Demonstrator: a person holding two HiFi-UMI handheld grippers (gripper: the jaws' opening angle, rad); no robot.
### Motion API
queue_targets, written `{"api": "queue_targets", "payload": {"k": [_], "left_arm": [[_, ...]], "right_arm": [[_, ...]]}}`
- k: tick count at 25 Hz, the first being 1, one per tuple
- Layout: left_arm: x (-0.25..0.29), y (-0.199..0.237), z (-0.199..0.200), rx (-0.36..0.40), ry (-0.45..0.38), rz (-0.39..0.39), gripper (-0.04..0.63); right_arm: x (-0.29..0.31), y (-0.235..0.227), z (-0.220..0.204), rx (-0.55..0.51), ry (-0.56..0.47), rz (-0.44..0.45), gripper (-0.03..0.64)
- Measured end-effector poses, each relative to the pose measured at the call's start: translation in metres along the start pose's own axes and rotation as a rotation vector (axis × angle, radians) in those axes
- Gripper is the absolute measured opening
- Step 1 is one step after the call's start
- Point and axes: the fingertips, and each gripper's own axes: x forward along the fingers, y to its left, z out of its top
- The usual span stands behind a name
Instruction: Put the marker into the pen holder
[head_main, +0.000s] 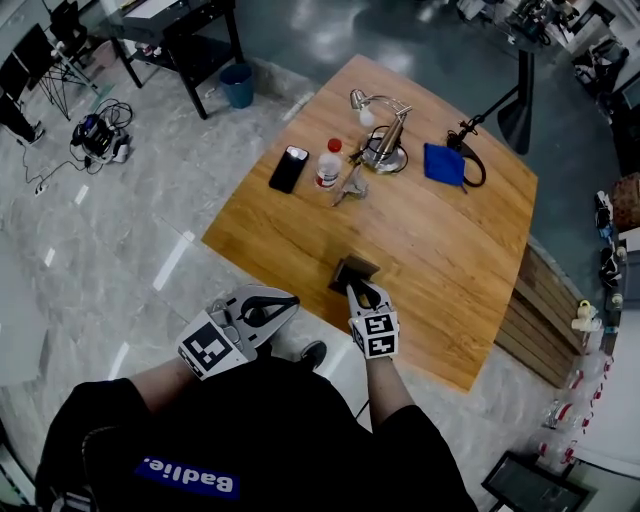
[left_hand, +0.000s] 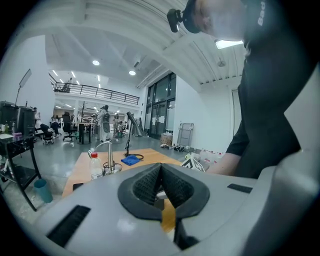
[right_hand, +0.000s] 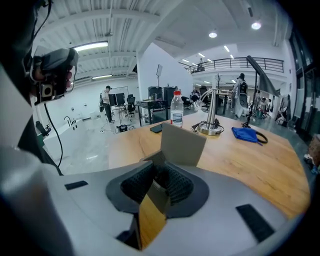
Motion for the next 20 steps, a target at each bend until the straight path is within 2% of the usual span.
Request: {"api": "queue_targets", "payload": {"k": [3,8,13,20], "left_arm": [[0.004,-0.004,0.001,0.016,-0.009,-0.020,0.009],[0.007,-0.012,0.008,0.000,-0.016,-0.034,0.009],[0.015,-0.025,0.013,-0.001,-0.034,-0.065,0.009],[0.031,-0.047,0.022,-0.006,-0.061,-0.116,0.009]], "right_arm": [[-0.007,-0.003,-0.002,0.019,-0.003,-0.003,0.055],[-0.028,-0.005,0.007,0.017,-0.040,-0.024,0.064],[-0.062,0.005,0.026,0.031,-0.128,-0.026,0.064],[-0.126,0.037,0.068,0.105,-0.290,0.031,0.064]]}}
